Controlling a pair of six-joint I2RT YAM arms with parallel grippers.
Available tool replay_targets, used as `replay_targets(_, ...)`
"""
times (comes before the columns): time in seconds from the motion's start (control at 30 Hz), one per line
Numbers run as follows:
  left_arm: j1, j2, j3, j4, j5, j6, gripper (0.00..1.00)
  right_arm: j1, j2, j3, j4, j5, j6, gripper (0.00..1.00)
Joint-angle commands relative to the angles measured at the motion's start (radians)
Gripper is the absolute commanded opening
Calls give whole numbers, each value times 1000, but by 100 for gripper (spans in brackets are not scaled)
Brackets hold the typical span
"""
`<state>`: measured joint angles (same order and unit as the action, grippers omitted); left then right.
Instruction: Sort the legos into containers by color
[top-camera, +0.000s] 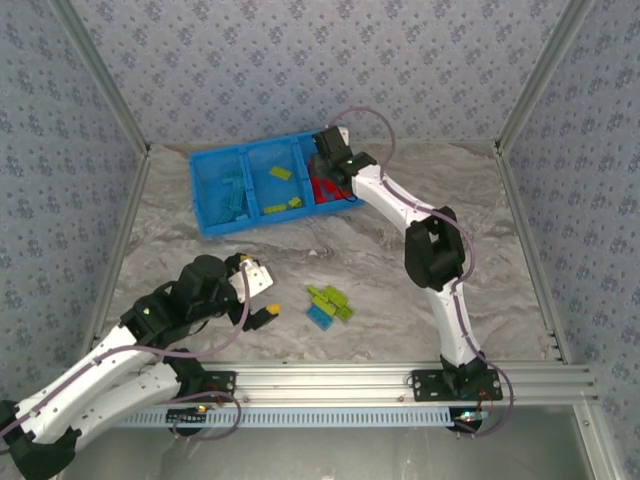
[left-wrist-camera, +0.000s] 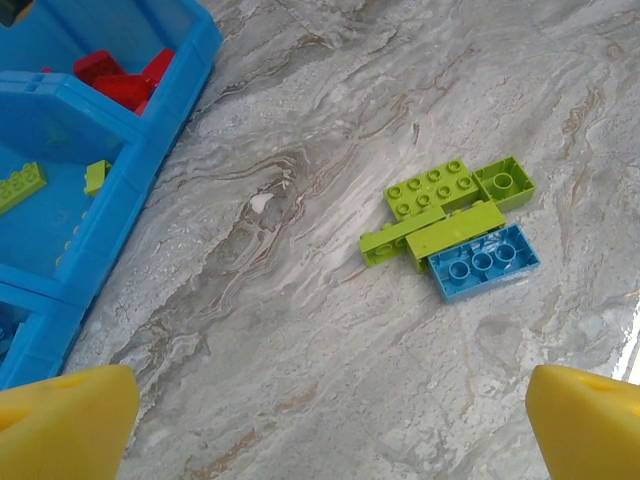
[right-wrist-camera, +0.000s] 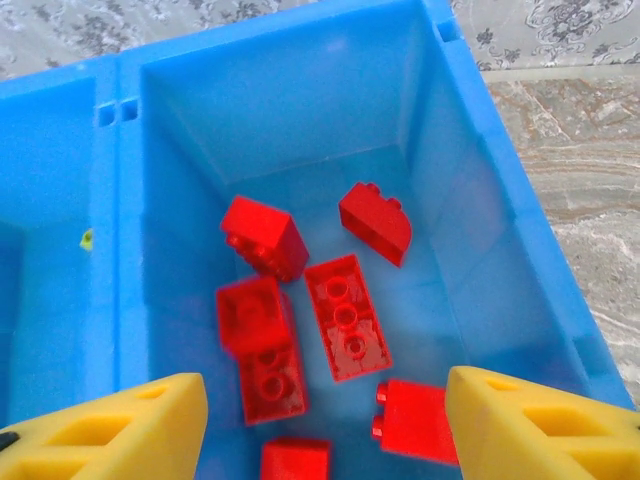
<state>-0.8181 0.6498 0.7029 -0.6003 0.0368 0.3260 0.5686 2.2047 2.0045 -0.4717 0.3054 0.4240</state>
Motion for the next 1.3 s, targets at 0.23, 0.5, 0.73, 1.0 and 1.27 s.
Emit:
replay_targets(0.23, 31, 8, 21, 71, -66, -138, 99, 2, -661, -617, 86, -198, -61, 80)
replay_targets(0.5, 29, 193, 144, -21, -292, -929, 99, 11, -1185, -1061, 15, -358, -13, 91)
replay_targets(0.73, -36, 401, -22, 206, -128, -1670, 81, 16, -1390, -1251, -62, -402, 83, 94)
replay_targets(1.0, -134, 729, 118, 283, -96, -1801, 71, 31, -1303, -1294, -70, -505, 111, 95)
replay_targets(1.27, -133, 951, 224, 298, -104, -1778, 61, 53, -1331, -1328, -18, -486, 166, 95)
